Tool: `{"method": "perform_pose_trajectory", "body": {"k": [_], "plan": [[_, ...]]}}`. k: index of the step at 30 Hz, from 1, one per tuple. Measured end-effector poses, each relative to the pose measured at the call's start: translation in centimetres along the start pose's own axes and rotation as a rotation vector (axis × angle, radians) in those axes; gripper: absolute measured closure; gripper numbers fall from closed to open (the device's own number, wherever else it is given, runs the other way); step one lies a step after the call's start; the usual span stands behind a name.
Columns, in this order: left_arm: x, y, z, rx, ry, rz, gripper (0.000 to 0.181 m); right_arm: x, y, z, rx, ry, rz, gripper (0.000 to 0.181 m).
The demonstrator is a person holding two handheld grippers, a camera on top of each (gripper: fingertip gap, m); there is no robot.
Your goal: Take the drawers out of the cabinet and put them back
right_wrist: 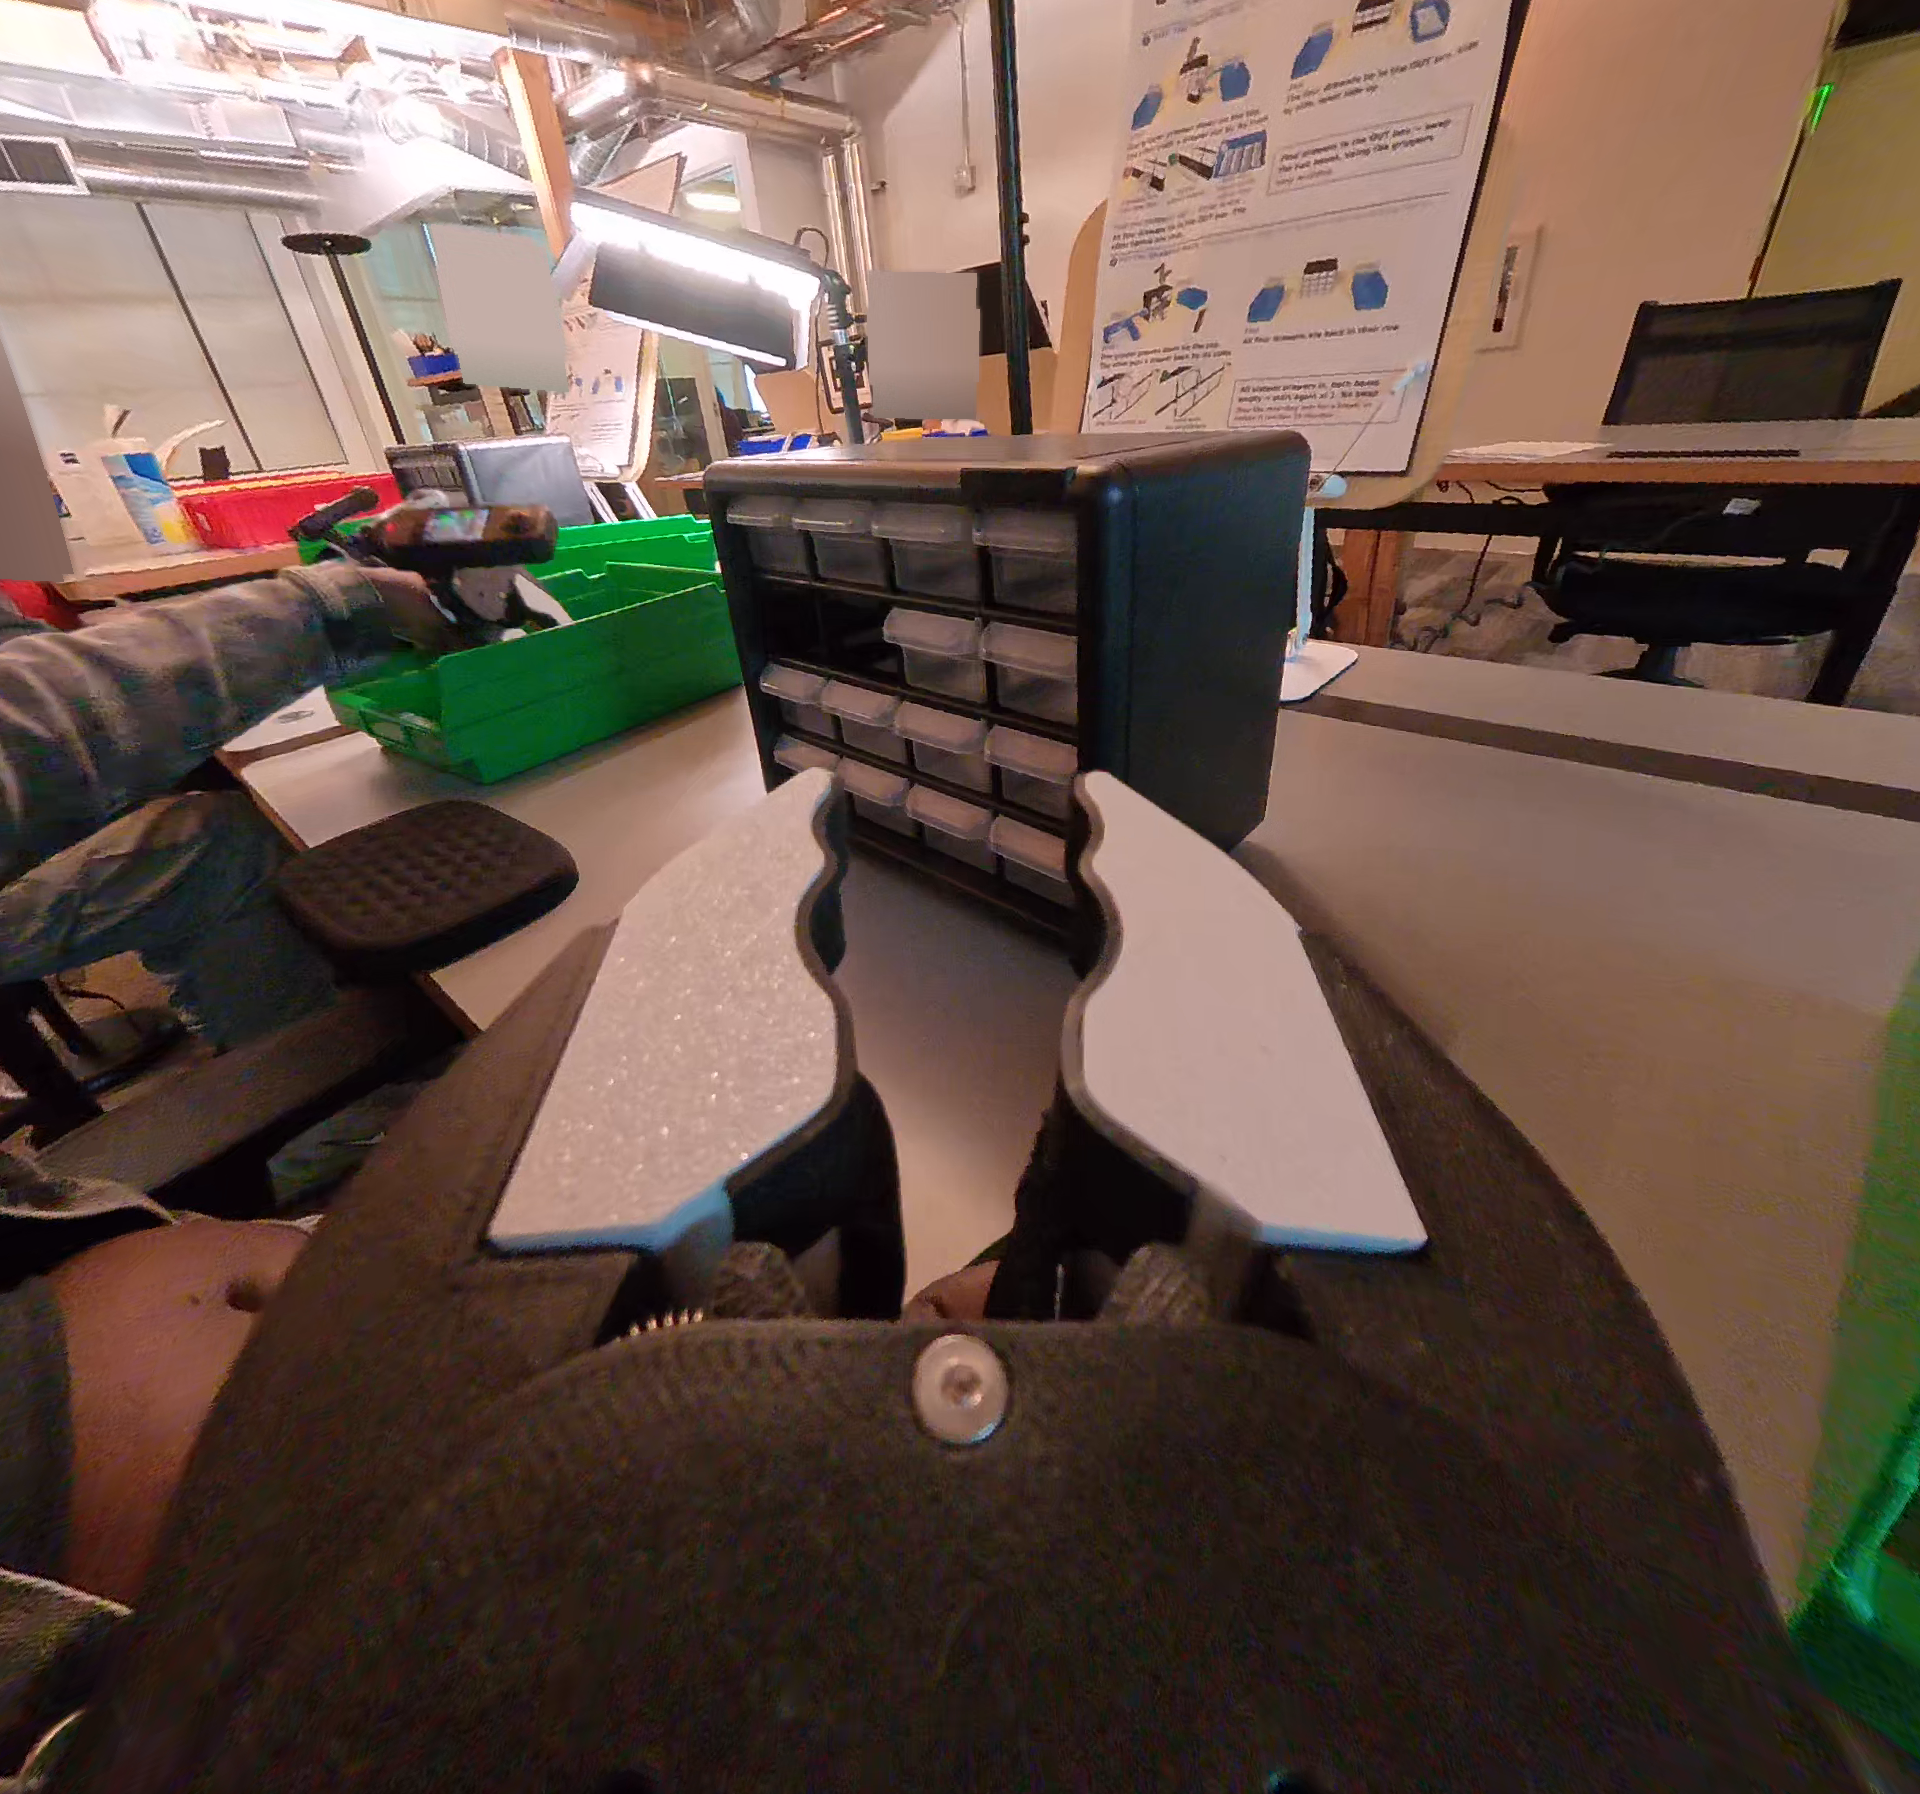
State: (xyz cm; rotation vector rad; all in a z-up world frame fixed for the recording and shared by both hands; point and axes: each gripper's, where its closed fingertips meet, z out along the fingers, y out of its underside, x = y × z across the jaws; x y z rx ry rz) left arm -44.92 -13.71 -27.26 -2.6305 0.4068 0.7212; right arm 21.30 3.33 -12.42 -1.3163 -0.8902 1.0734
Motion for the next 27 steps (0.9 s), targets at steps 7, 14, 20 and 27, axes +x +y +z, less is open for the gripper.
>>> {"method": "perform_pose_trajectory", "body": {"k": [7,14,20,27], "plan": [[2.8,1.6,-2.5,-0.033,0.205,-0.078,0.145,0.9,-0.6,-0.9,0.062,0.03,0.053,0.145],[0.3,2.7,-4.6,0.063,0.076,-0.145,0.118,0.6,-2.0,-1.1,0.124,0.016,0.069,0.149],[-1.9,4.0,-2.1,0.001,-0.006,-0.179,0.096,0.2,-1.7,-0.2,0.112,-0.019,0.083,0.149],[-2.0,2.5,0.1,-0.072,0.115,-0.119,0.096,0.3,-1.1,0.0,0.103,-0.022,0.094,0.151]]}}
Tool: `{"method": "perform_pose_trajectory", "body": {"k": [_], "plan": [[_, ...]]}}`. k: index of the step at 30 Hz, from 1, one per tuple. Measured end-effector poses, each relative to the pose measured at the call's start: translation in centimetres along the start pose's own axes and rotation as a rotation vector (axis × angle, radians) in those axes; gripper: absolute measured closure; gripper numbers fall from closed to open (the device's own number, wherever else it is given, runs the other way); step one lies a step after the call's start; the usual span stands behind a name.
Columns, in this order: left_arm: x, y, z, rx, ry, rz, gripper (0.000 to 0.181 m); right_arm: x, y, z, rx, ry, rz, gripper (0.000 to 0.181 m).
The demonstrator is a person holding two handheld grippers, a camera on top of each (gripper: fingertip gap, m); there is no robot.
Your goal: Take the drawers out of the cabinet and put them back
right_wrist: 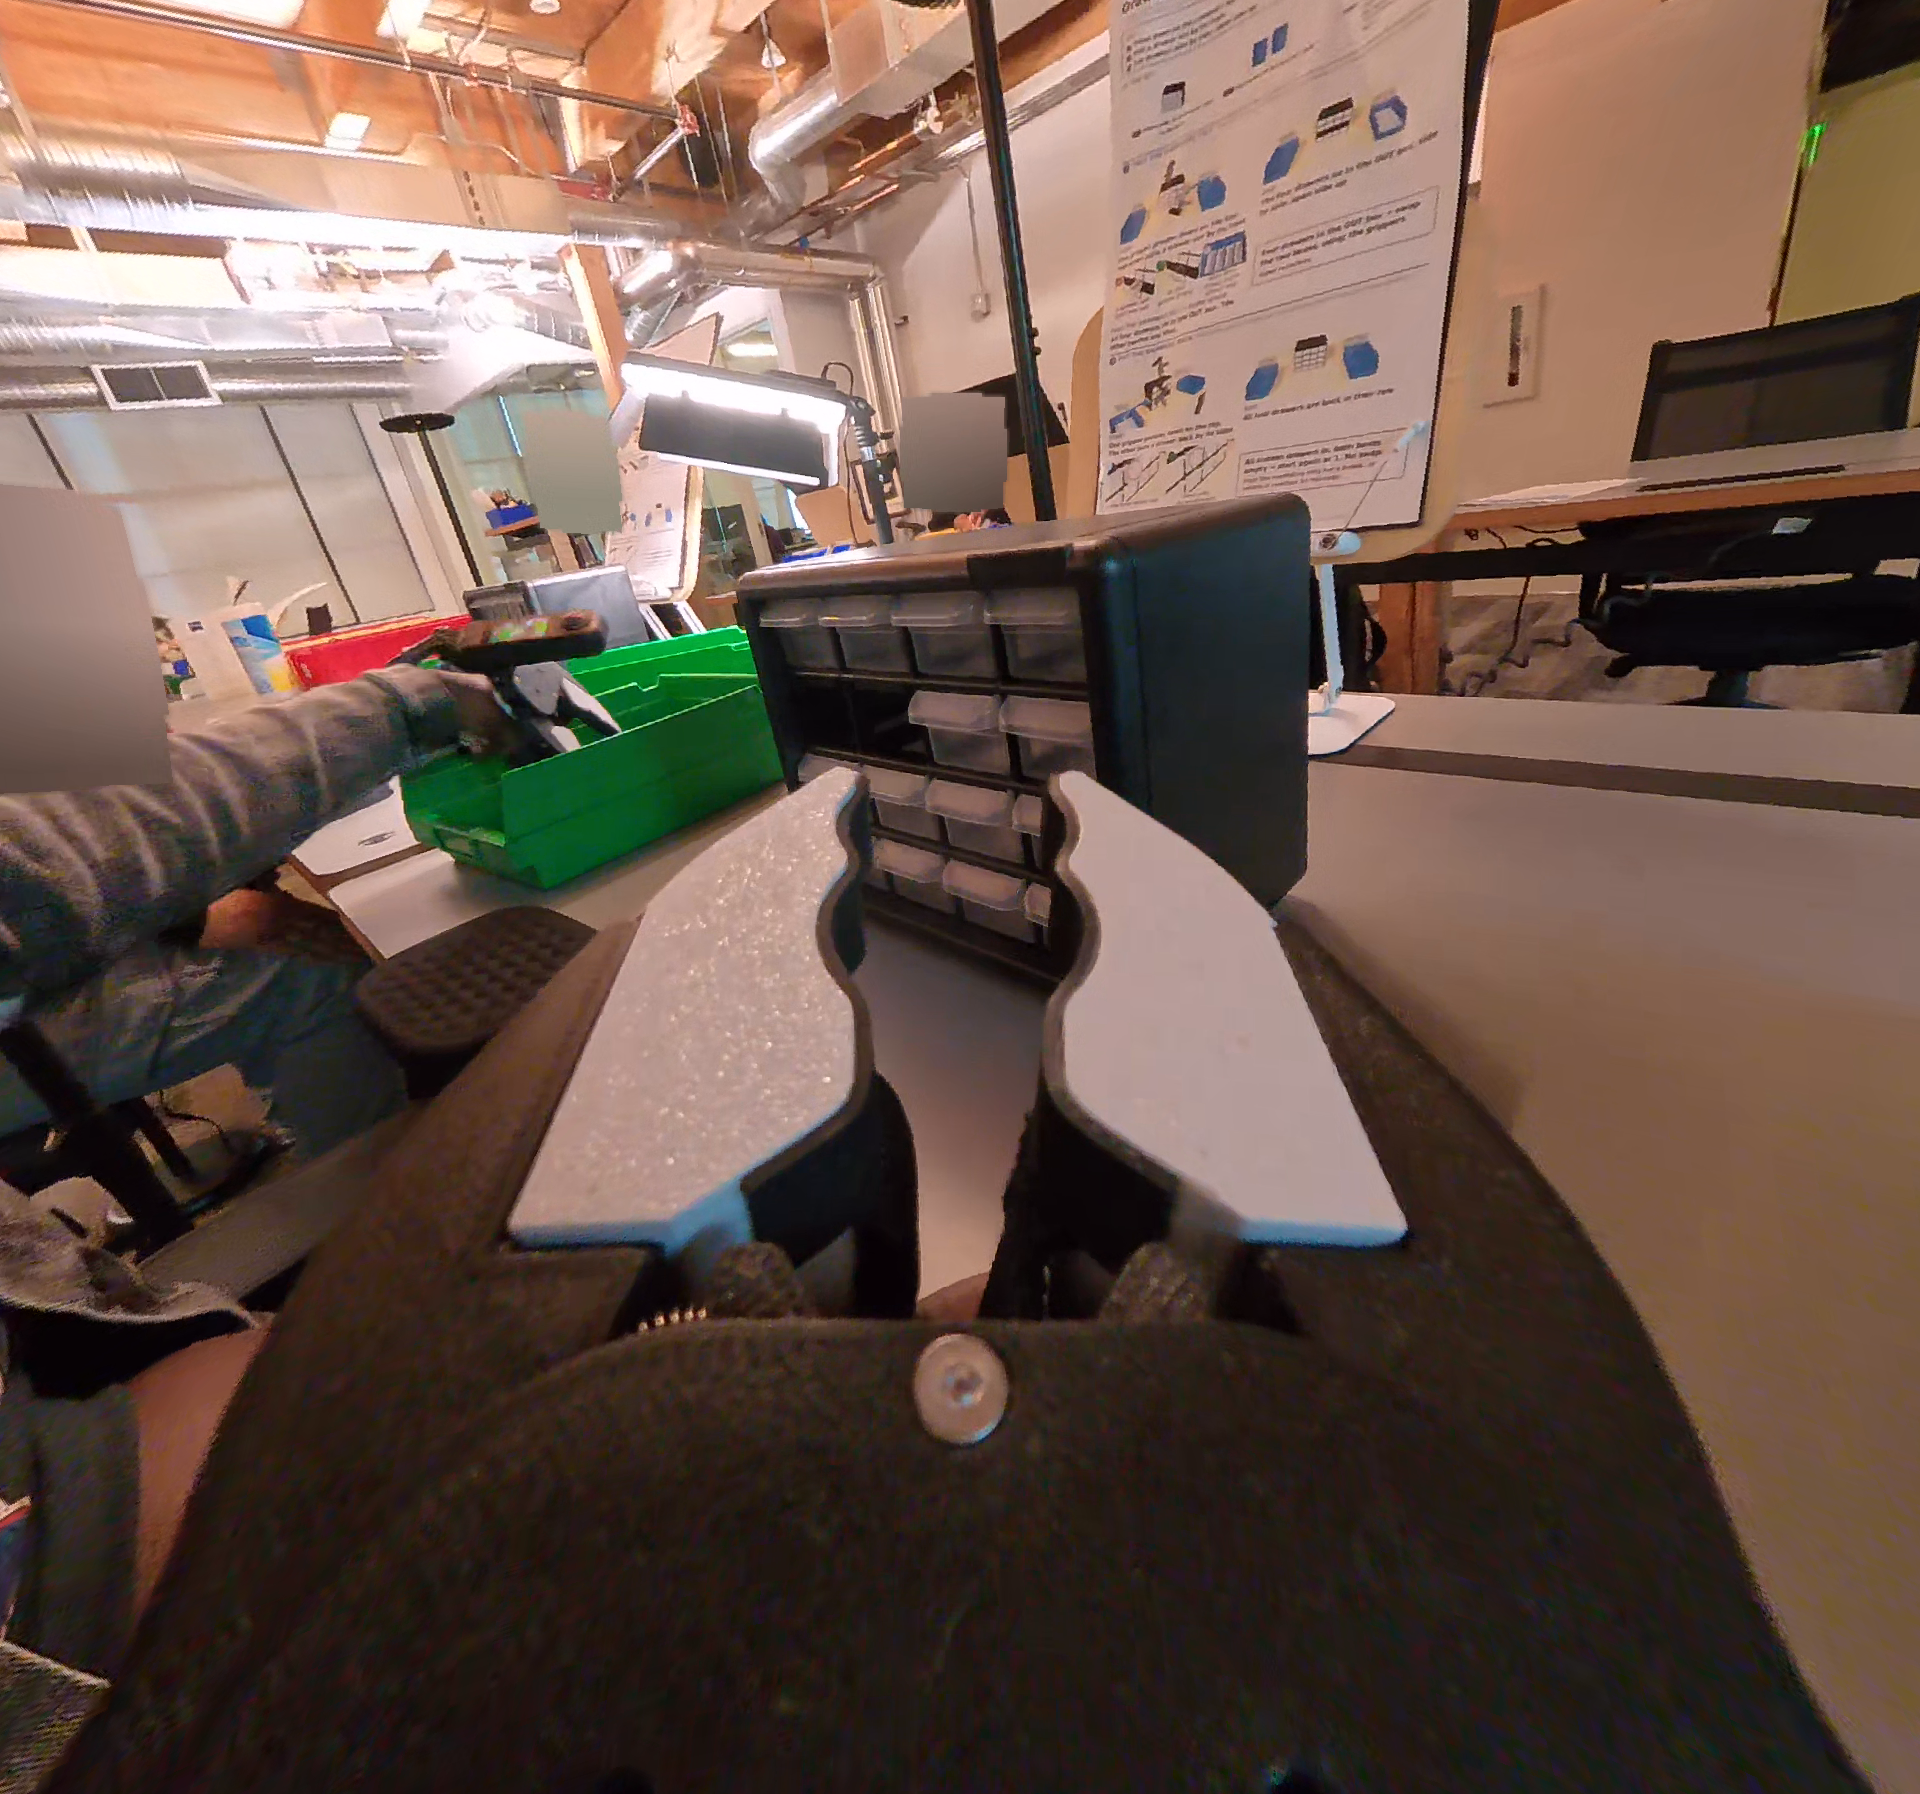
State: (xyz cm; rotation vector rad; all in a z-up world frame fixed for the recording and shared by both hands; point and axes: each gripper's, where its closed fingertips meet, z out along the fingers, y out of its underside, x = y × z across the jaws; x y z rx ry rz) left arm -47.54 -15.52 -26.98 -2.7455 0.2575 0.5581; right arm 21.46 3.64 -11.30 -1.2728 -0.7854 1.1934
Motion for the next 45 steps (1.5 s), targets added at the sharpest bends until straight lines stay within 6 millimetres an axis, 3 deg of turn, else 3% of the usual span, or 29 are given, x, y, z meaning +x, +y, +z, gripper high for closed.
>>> {"method": "perform_pose_trajectory", "body": {"k": [4,11,17,19,23,26,28,32,36,41,45], "plan": [[1.1,1.1,0.9,-0.097,0.082,0.032,0.094,0.5,0.0,-0.5,0.0,0.031,-0.003,0.152],[2.8,3.2,-1.3,-0.216,0.076,0.223,0.117,1.1,-0.4,-1.2,0.021,0.066,0.008,0.153],[2.9,3.1,-1.1,-0.162,-0.003,0.129,0.116,0.4,-0.5,-0.5,0.014,0.038,-0.005,0.153],[3.0,2.8,-1.9,-0.101,-0.033,0.018,0.117,0.3,-0.3,-0.3,0.0,0.038,-0.019,0.154],[4.2,0.3,-5.7,0.254,-0.056,-0.247,0.12,0.5,0.3,0.0,-0.024,0.045,-0.031,0.153],[5.1,-0.1,-8.2,0.428,-0.11,-0.367,0.121,0.4,0.7,0.3,-0.029,0.036,-0.019,0.153],[6.1,0.1,-8.8,0.462,-0.122,-0.394,0.121,0.2,0.9,0.4,-0.034,0.03,-0.021,0.154],[7.1,1.1,-8.4,0.401,-0.189,-0.345,0.121,-0.2,0.7,0.5,-0.039,0.033,-0.049,0.153],[6.8,2.9,-5.7,0.19,-0.238,-0.264,0.12,-0.3,0.5,0.6,-0.038,0.034,-0.06,0.153],[6.9,3.0,-4.4,0.098,-0.161,-0.292,0.118,0.0,0.7,0.6,-0.045,0.047,-0.06,0.154],[6.8,3.4,-3.3,0.042,-0.084,-0.319,0.107,0.0,0.7,0.4,-0.042,0.053,-0.061,0.154]]}}
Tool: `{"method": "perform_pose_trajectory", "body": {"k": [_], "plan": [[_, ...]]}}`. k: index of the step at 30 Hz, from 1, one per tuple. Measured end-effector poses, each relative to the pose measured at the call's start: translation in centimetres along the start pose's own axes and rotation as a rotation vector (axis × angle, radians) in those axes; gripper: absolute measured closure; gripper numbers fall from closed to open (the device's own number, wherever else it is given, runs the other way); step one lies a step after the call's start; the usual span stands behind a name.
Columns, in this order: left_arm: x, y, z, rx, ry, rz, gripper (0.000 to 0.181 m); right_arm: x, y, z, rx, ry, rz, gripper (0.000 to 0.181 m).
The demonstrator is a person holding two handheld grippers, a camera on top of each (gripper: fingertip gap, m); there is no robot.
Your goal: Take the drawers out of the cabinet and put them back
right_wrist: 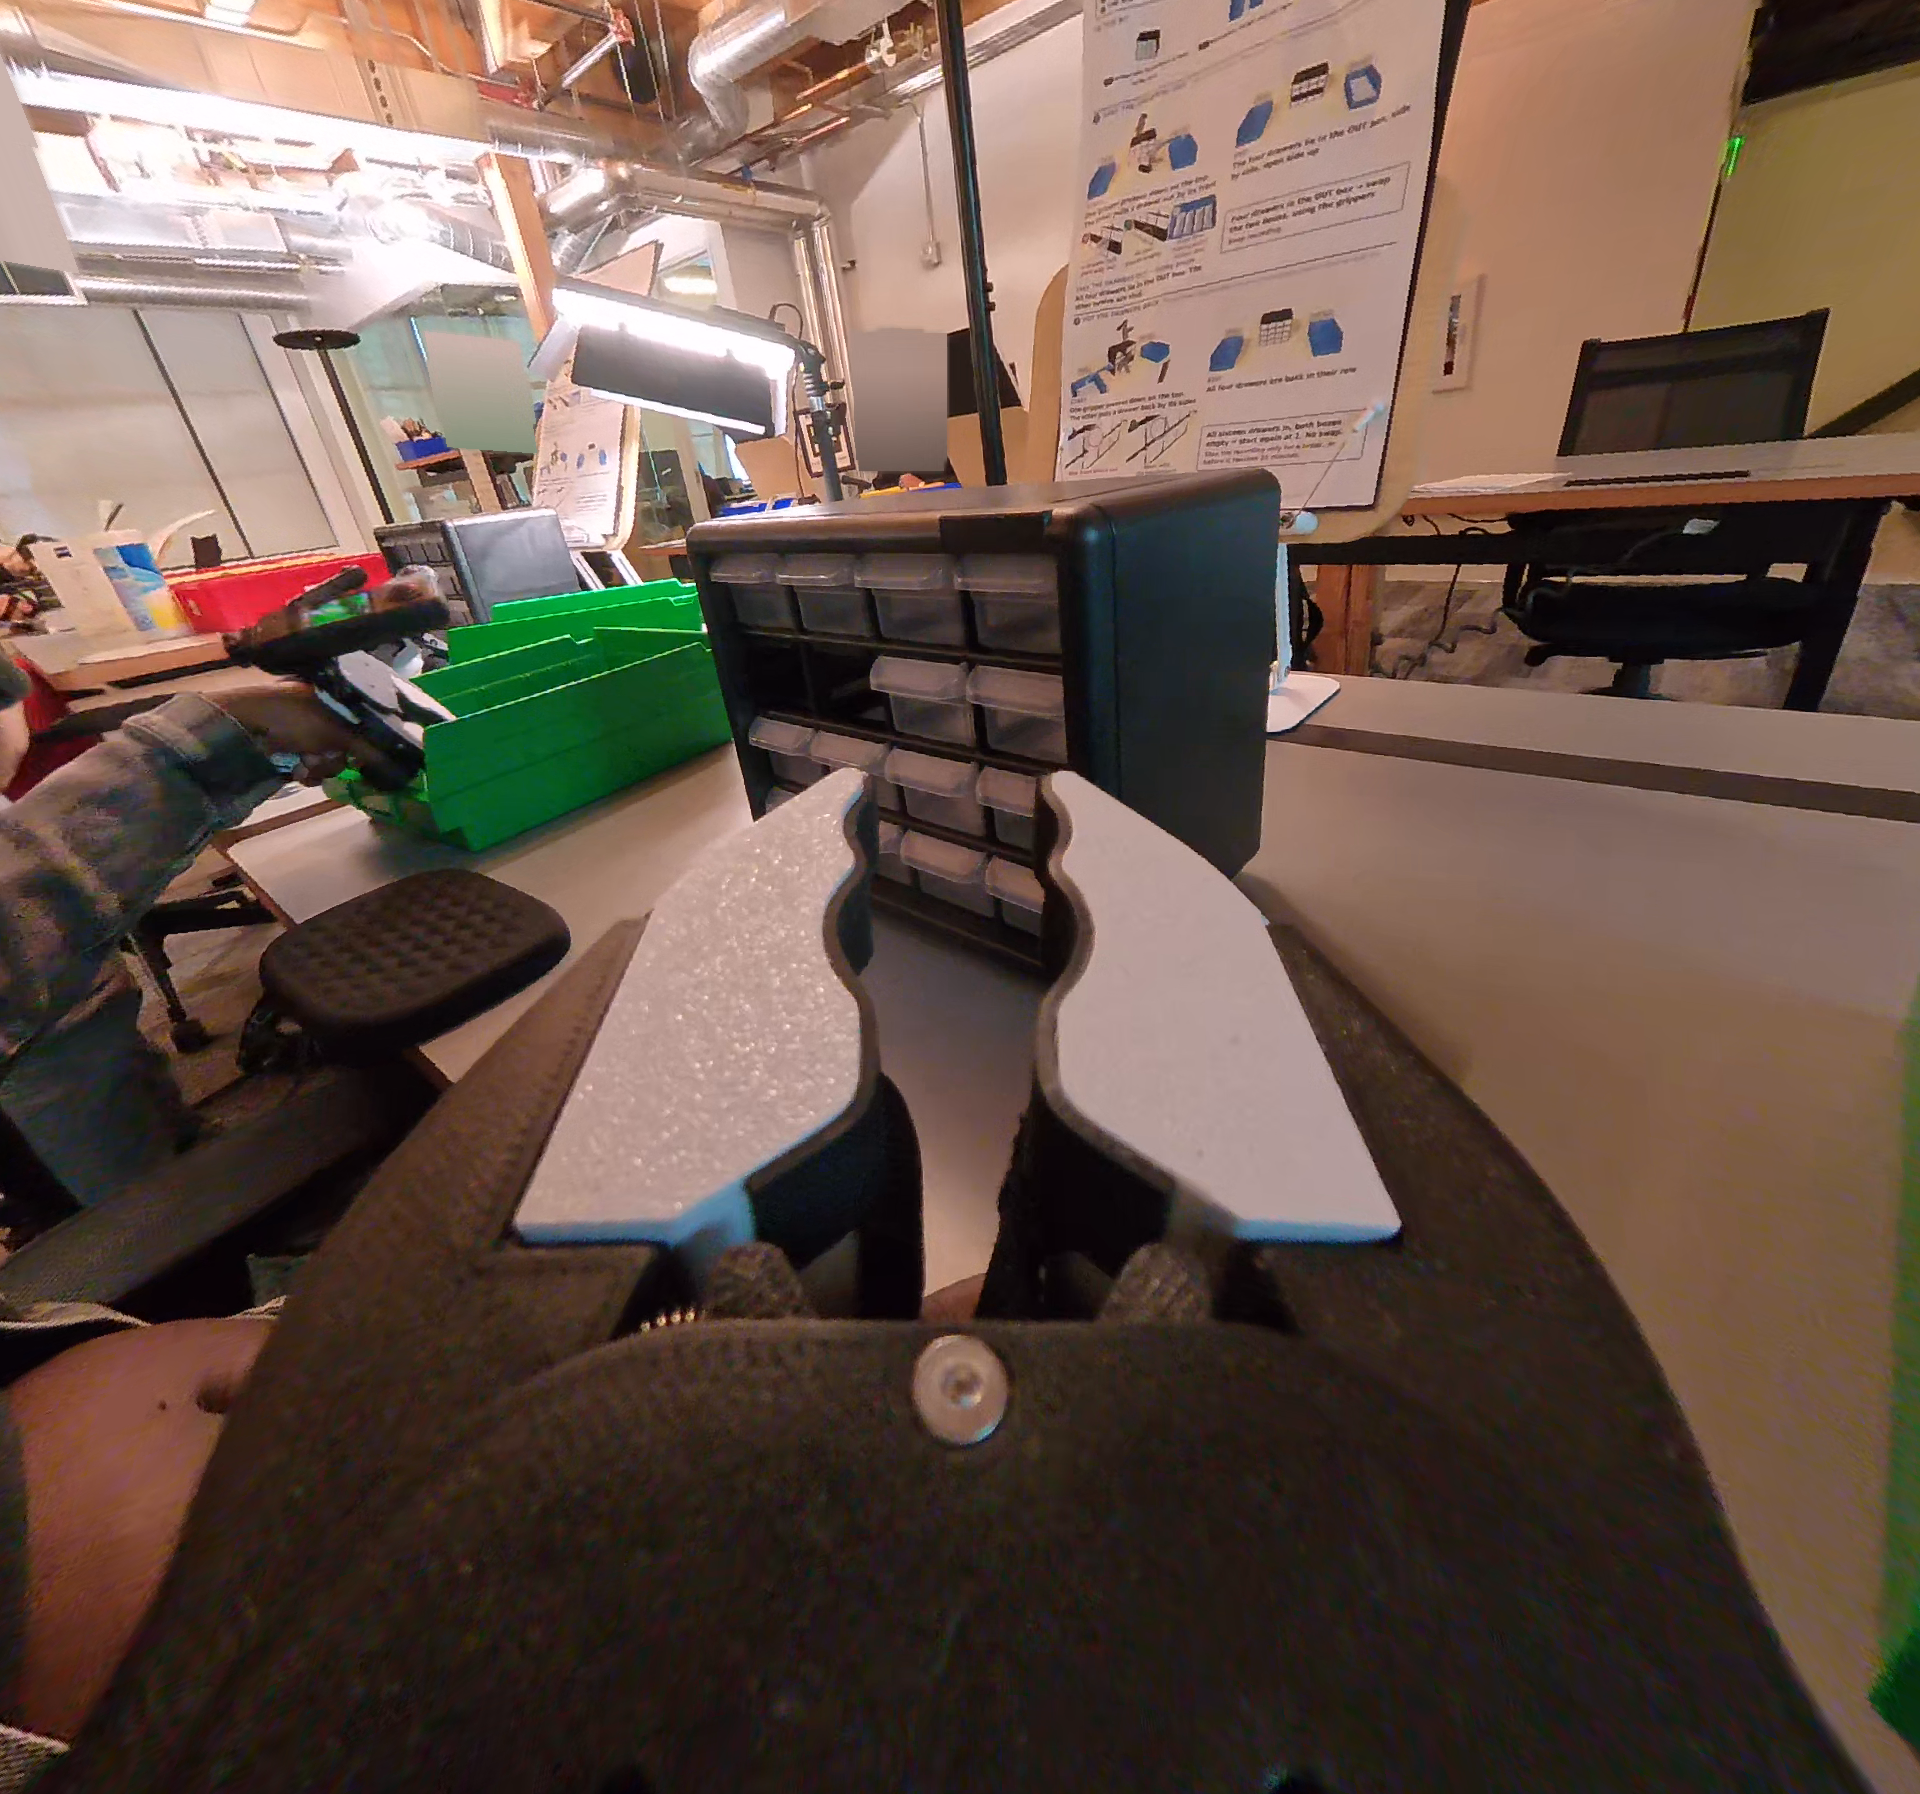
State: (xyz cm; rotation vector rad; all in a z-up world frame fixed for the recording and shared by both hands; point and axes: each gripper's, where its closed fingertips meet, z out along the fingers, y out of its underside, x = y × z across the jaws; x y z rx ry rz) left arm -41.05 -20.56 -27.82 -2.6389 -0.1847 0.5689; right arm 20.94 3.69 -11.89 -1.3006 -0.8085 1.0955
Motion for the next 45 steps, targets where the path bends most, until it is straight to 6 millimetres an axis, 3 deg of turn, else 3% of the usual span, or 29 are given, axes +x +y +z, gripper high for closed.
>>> {"method": "perform_pose_trajectory", "body": {"k": [5,9,14,16,20,23,26,28,33,35,38,39,43,45], "plan": [[0.1,0.4,0.6,-0.032,0.09,-0.023,0.115,0.0,-0.1,-0.1,0.005,0.005,-0.005,0.154],[0.0,-0.5,-0.4,0.108,0.066,-0.083,0.118,0.0,-0.1,0.0,0.003,0.006,-0.006,0.154],[-1.2,-2.3,-5.1,0.397,-0.022,-0.23,0.118,-0.4,0.4,0.6,-0.017,0.001,-0.023,0.154],[-0.4,-3.9,-8.1,0.567,-0.004,-0.262,0.118,-0.9,0.7,1.1,-0.023,-0.011,-0.034,0.154],[4.9,-7.6,-14.9,0.897,0.177,-0.317,0.118,-3.7,1.2,2.7,-0.008,-0.09,-0.138,0.15],[11.1,-9.9,-18.5,1.037,0.325,-0.302,0.118,-6.6,1.9,4.6,0.04,-0.138,-0.294,0.137],[17.7,-12.0,-20.8,1.141,0.409,-0.258,0.118,-9.2,2.4,6.8,0.153,-0.117,-0.435,0.12],[22.2,-13.5,-21.8,1.201,0.433,-0.202,0.118,-10.9,3.2,8.4,0.129,-0.147,-0.31,0.113],[31.3,-16.4,-23.4,1.314,0.336,-0.023,0.118,-15.2,3.0,11.1,0.129,-0.362,0.32,0.116],[34.2,-16.9,-23.7,1.338,0.3,0.065,0.118,-16.2,3.8,12.2,0.078,-0.389,0.402,0.114],[37.4,-16.8,-23.7,1.344,0.311,0.163,0.118,-16.4,5.2,13.6,0.026,-0.347,0.375,0.109],[38.0,-16.8,-23.5,1.345,0.306,0.182,0.117,-16.4,5.3,13.6,0.03,-0.344,0.38,0.122],[38.5,-16.4,-23.1,1.369,0.25,0.271,0.116,-15.2,6.3,13.5,0.015,-0.314,0.469,0.132],[38.1,-15.9,-23.5,1.451,0.136,0.364,0.106,-13.9,5.8,13.2,0.052,-0.301,0.575,0.13]]}}
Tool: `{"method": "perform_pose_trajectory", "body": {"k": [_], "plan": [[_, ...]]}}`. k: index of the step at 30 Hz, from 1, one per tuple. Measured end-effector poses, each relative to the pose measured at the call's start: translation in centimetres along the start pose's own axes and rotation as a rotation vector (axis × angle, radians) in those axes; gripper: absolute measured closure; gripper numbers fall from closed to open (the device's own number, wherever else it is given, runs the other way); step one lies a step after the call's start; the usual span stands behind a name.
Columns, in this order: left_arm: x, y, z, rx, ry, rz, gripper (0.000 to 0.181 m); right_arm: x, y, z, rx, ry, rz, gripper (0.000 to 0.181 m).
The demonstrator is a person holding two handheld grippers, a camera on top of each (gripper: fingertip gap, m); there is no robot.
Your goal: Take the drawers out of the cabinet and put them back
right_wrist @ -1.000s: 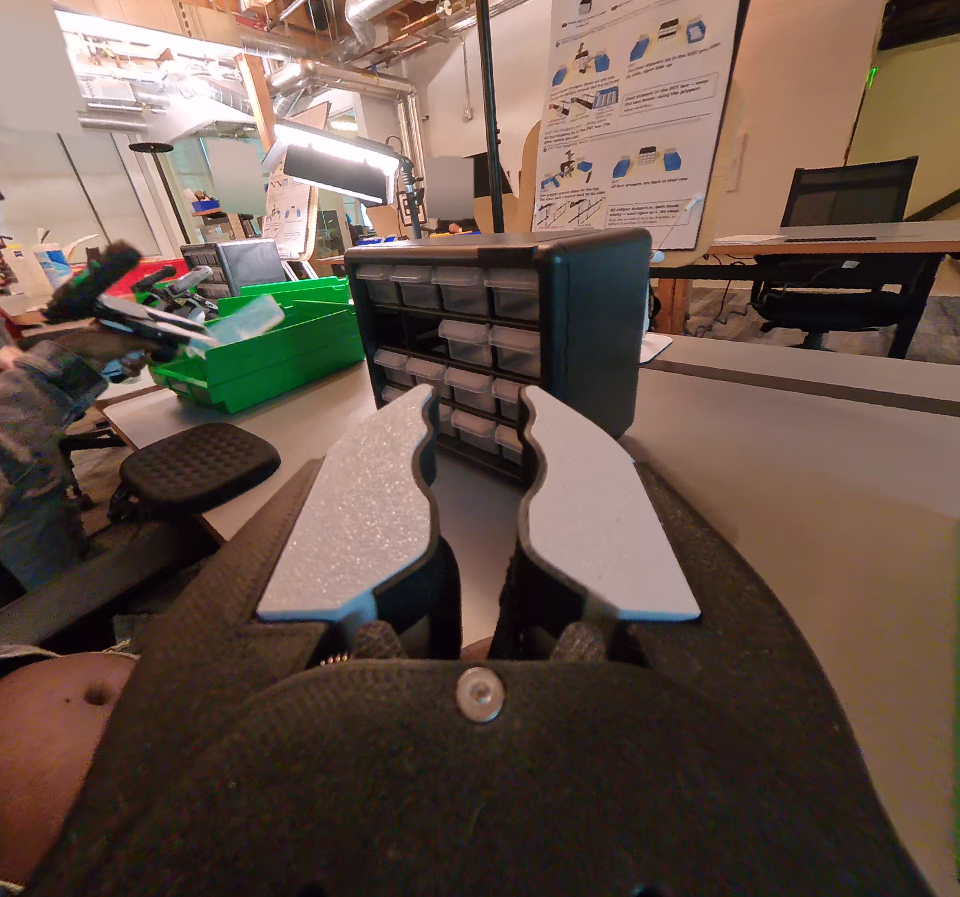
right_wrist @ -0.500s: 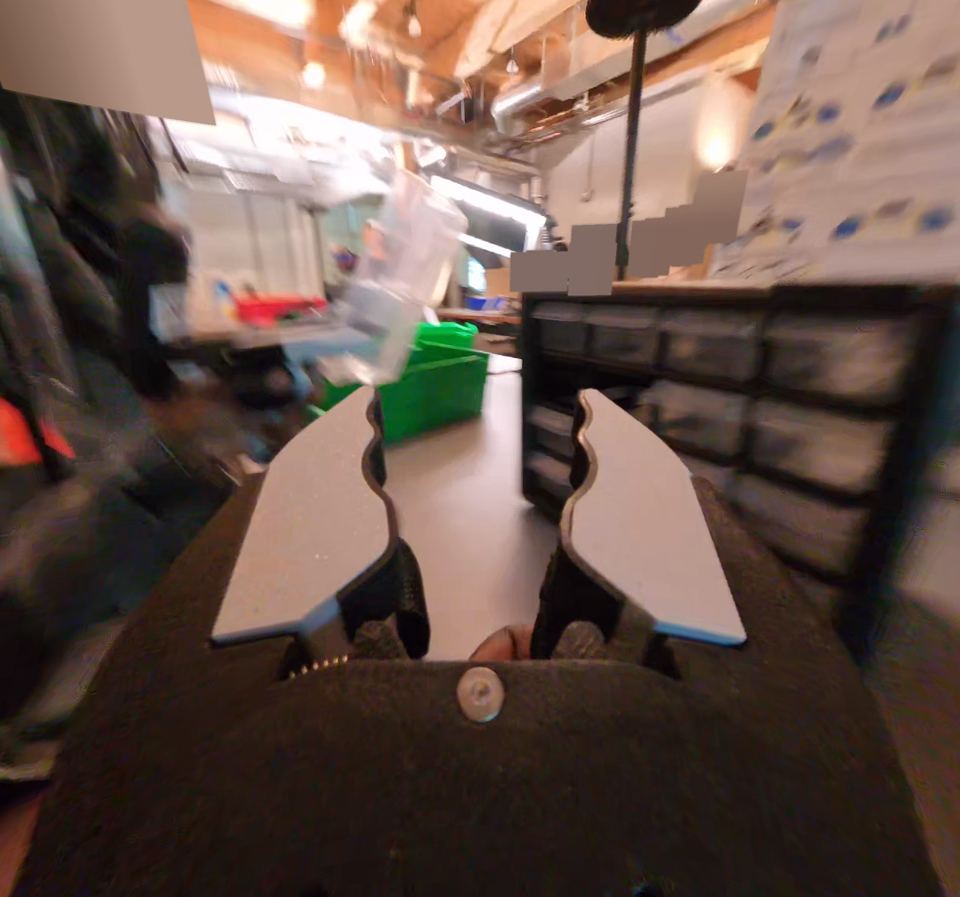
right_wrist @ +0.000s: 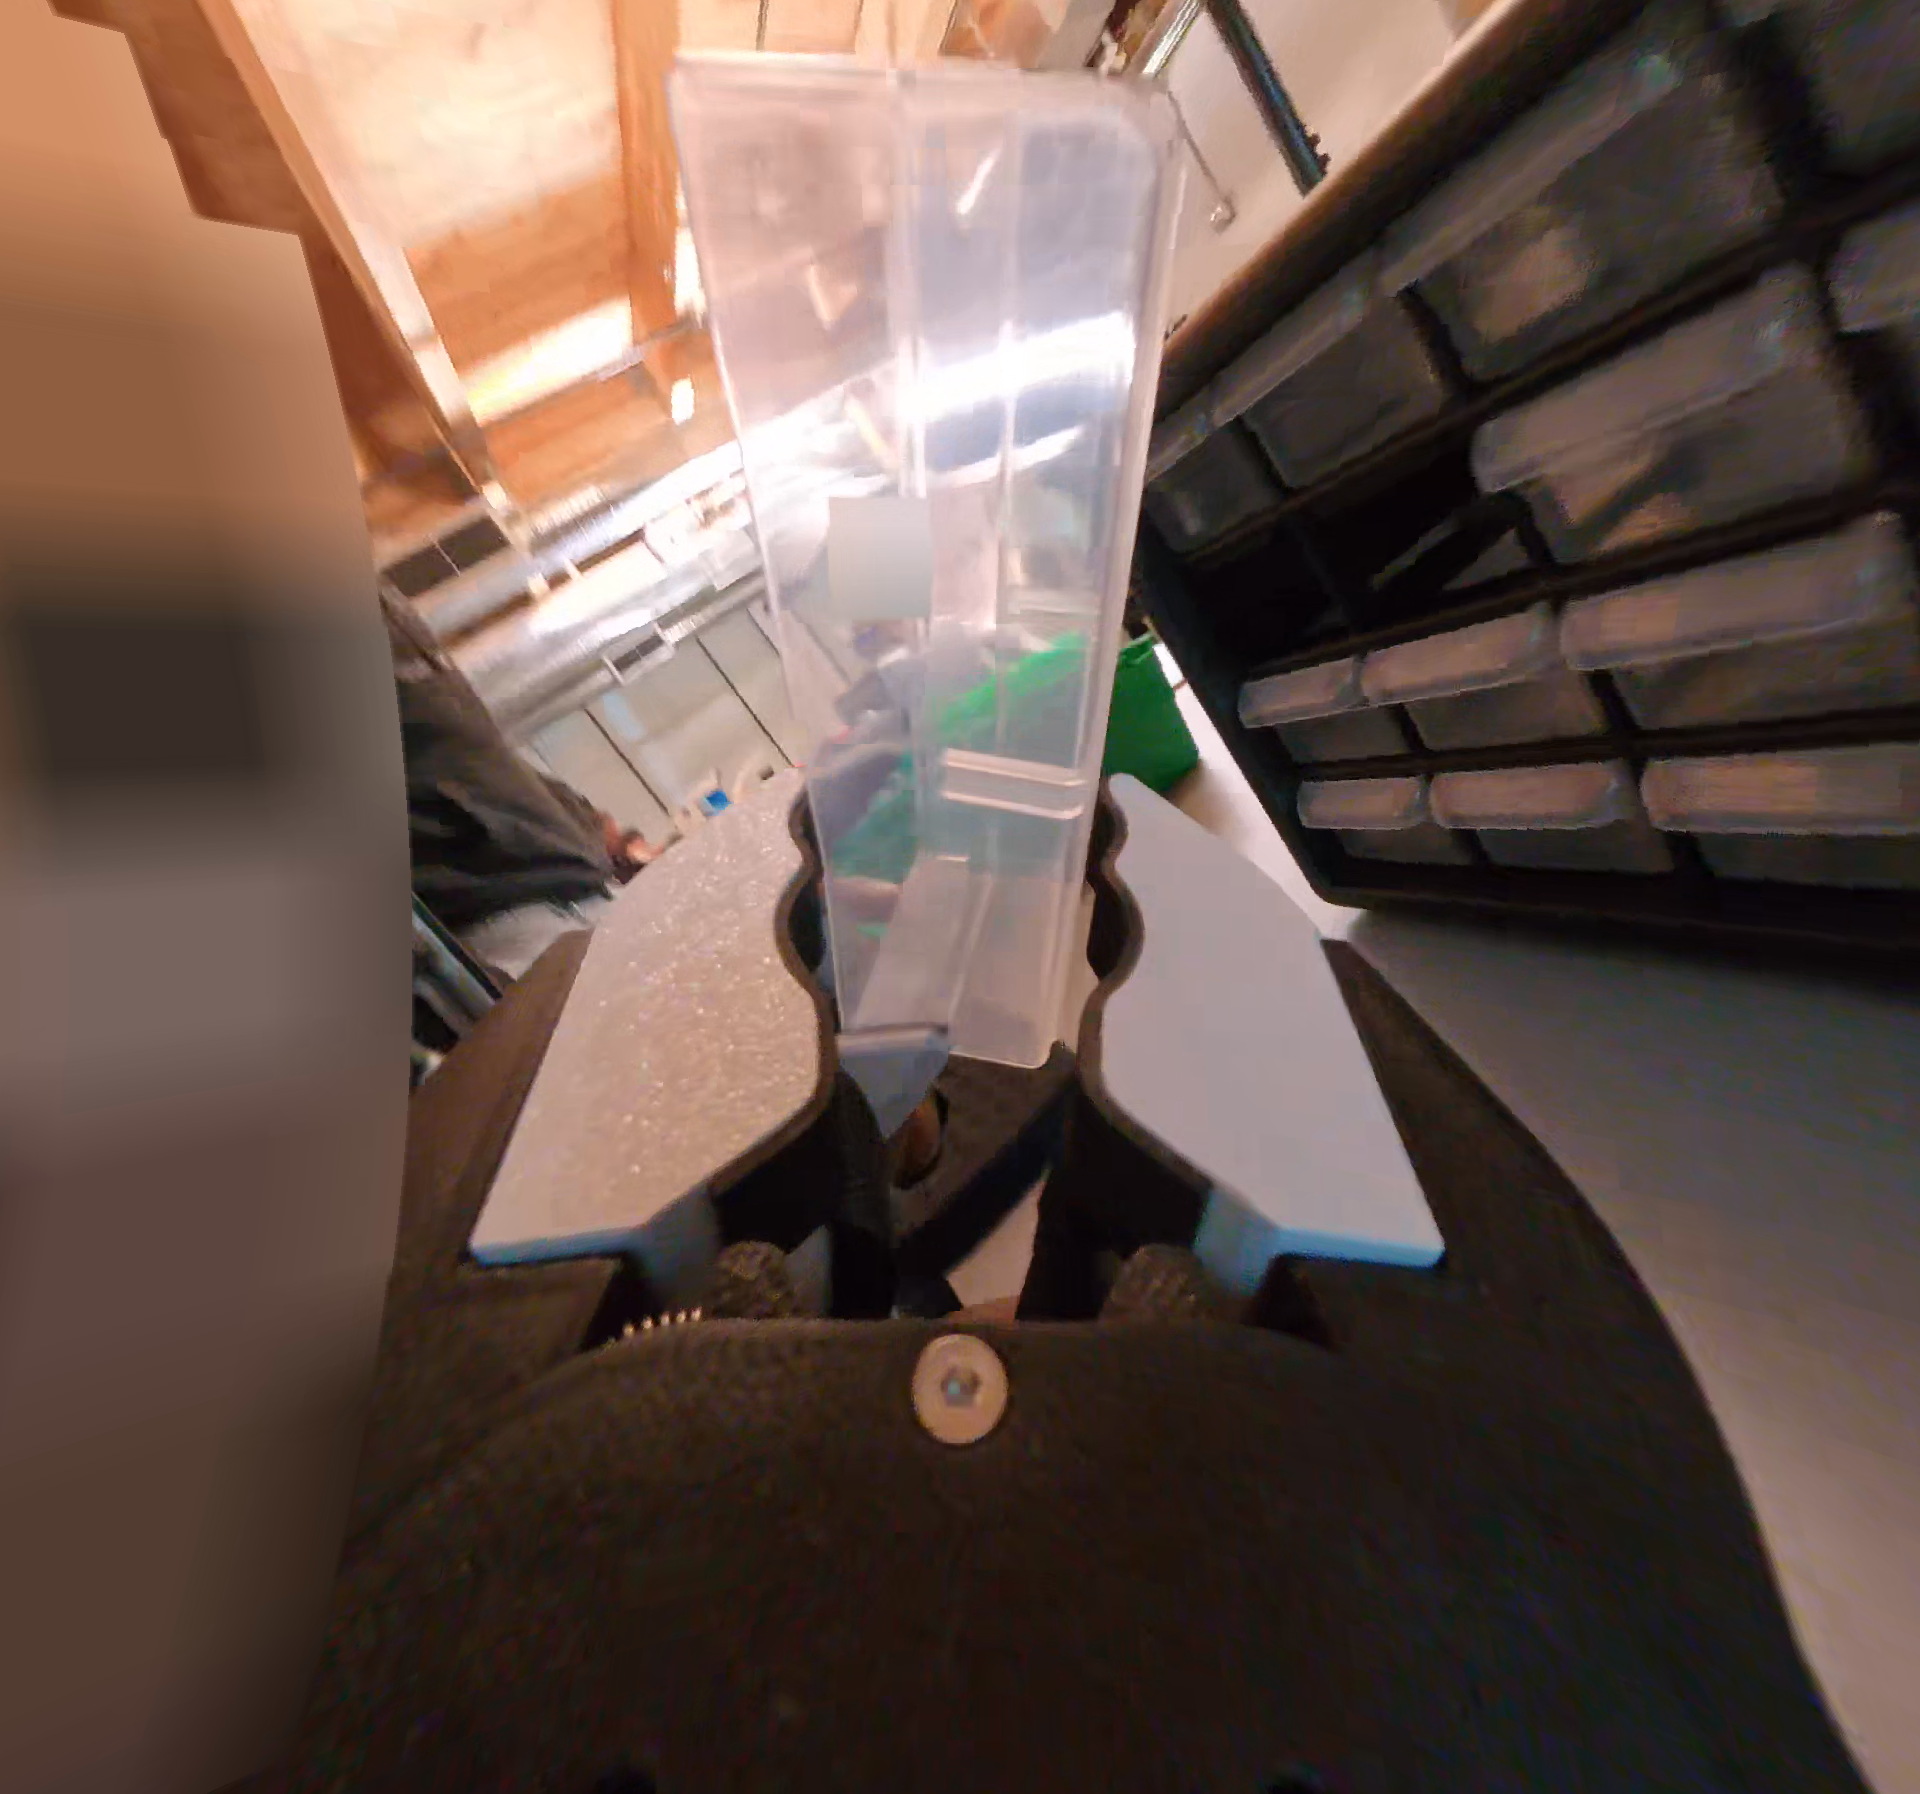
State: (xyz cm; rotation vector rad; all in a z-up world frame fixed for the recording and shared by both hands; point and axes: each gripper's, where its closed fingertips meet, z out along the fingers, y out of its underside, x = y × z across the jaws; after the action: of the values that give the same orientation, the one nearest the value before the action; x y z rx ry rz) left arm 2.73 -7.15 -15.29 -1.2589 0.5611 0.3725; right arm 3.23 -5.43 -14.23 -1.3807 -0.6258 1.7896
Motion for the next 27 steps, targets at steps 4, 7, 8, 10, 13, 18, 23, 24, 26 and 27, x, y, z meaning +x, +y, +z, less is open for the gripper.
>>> {"method": "perform_pose_trajectory", "body": {"k": [4,7,8,10,13,18,23,24,26,27], "plan": [[-0.3,0.5,-0.8,0.076,-0.084,0.523,0.102,1.2,-1.0,-0.6,-0.018,-0.032,0.226,0.133],[0.6,1.3,0.2,0.09,-0.076,0.827,0.1,1.5,-0.6,-0.2,-0.085,-0.072,0.397,0.133],[0.9,1.1,0.6,0.106,-0.083,0.902,0.1,1.6,-0.4,0.0,-0.108,-0.08,0.433,0.133],[1.3,0.8,1.4,0.119,-0.095,1.03,0.108,1.3,0.0,0.3,-0.141,-0.105,0.486,0.13],[0.6,-0.1,1.7,0.147,-0.181,1.11,0.135,0.5,0.4,0.6,-0.18,-0.14,0.511,0.131],[-0.7,-0.8,0.7,0.089,-0.248,1.069,0.136,-0.8,0.3,0.2,-0.251,-0.166,0.357,0.127],[-3.5,1.2,-1.0,-0.141,-0.265,1.004,0.136,1.9,-4.7,-1.2,-0.187,0.102,-0.177,0.125],[-3.8,1.8,-1.1,-0.187,-0.258,1.008,0.136,2.5,-6.8,-1.4,-0.137,0.169,-0.311,0.134],[-4.1,2.5,-1.1,-0.262,-0.241,1.01,0.136,3.3,-11.3,-1.6,-0.045,0.29,-0.575,0.158],[-4.1,2.7,-1.0,-0.291,-0.232,1.005,0.136,3.6,-13.2,-1.5,-0.027,0.348,-0.692,0.168]]}}
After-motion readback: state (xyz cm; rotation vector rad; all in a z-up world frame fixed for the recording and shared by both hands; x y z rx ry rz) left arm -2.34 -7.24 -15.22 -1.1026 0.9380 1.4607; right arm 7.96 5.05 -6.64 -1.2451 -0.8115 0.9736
